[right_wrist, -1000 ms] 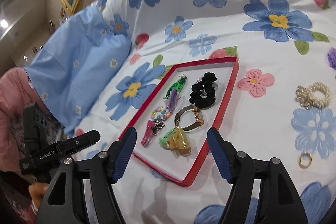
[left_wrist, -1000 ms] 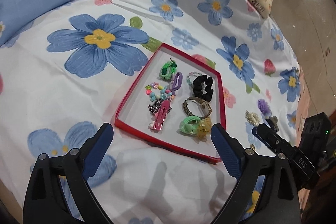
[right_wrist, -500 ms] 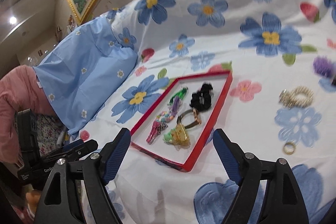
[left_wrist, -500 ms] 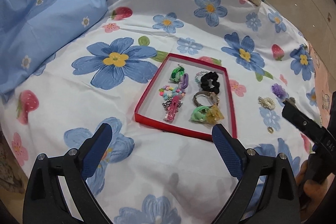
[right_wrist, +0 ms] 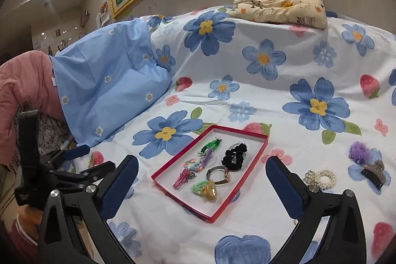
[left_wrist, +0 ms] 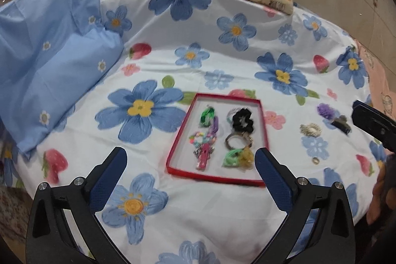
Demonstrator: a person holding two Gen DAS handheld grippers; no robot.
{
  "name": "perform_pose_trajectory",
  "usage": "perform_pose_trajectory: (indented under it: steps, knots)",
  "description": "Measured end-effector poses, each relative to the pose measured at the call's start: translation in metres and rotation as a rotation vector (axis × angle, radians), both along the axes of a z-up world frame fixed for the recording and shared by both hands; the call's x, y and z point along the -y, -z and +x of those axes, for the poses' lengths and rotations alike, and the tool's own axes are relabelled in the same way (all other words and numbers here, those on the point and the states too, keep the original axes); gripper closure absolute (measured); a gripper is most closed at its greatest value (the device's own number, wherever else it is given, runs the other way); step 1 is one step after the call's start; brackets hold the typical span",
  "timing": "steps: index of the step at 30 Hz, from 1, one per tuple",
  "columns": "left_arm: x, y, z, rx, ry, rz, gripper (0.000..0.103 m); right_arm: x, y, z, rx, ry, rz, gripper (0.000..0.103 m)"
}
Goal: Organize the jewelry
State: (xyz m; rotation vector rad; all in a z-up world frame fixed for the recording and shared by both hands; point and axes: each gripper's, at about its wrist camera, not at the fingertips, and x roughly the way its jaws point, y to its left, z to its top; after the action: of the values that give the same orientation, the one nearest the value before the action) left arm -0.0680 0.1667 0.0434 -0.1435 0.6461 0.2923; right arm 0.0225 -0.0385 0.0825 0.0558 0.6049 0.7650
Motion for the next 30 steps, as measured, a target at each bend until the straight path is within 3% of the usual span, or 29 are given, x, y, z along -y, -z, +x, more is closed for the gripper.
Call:
perform_pose_trajectory:
  steps: [7,13,20,30]
  knots:
    - [0.002,0.050,0.001,-0.032,-0.049,-0.006,0.000,0.004,0.071,-0.007,-0.041,0.124,0.018,0.000]
    - [0.008,0.073,0.002,-0.063,-0.074,0.037,0.000,-0.002,0.108,-0.009,-0.078,0.117,-0.029,0.000]
    - [0.011,0.083,-0.003,-0.070,-0.088,0.052,0.000,-0.010,0.123,-0.018,-0.055,0.105,-0.073,0.000]
    - [0.014,0.077,-0.010,-0.052,-0.076,0.053,0.000,-0.018,0.120,-0.030,-0.013,0.083,-0.090,0.000]
